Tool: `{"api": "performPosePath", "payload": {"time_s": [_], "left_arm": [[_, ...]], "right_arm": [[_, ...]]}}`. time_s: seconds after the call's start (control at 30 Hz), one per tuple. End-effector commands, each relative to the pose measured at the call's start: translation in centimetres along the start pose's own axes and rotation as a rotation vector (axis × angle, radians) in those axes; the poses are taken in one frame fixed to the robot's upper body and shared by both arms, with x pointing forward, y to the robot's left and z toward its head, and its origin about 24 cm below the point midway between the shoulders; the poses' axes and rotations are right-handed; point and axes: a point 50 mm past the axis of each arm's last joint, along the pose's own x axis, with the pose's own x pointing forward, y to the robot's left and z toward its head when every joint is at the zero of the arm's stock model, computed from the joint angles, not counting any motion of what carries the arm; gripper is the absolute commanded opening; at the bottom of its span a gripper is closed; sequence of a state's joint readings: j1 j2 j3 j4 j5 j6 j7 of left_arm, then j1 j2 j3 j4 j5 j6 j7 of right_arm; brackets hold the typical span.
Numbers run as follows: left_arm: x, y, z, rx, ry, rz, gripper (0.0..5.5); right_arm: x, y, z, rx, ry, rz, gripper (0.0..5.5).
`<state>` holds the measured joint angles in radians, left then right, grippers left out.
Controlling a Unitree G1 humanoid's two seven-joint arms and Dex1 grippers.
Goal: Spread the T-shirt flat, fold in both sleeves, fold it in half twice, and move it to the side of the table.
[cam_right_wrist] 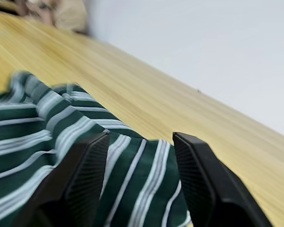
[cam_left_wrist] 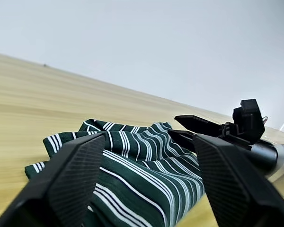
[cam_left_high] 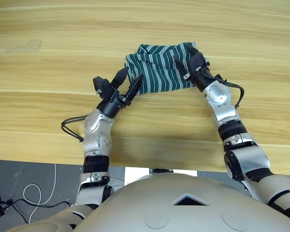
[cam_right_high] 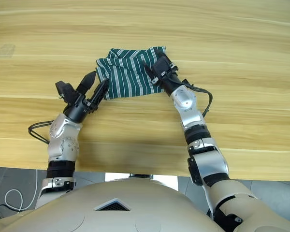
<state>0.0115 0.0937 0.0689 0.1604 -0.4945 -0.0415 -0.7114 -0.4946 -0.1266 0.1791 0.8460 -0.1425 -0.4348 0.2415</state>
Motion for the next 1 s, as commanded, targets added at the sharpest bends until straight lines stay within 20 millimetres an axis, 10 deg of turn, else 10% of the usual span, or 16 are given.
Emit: {"api": "performPosePath", "payload": {"time_s": [0.03,0.47,0.6,0.8,1.0], "left_arm": [[1.6,-1.1,0.1,-0.029,-0.028,0.014,3.42],[6.9,-4.8,-2.0,0.155,0.195,0.013,3.42],[7.7,-2.7,-4.6,0.138,0.346,0.09,3.42],[4.2,0.0,-8.3,0.121,0.509,0.216,3.42],[0.4,2.8,-7.9,0.078,0.497,0.394,3.42]], "right_arm": [[2.9,-0.5,0.5,0.009,0.119,-0.037,2.46],[4.1,-1.3,-0.6,0.241,0.419,-0.217,2.46],[3.8,-2.9,-0.8,0.397,0.47,-0.361,2.46],[4.1,-2.9,-0.4,0.469,0.462,-0.378,2.46],[1.9,-3.4,-3.1,0.473,0.533,-0.429,2.46]]}}
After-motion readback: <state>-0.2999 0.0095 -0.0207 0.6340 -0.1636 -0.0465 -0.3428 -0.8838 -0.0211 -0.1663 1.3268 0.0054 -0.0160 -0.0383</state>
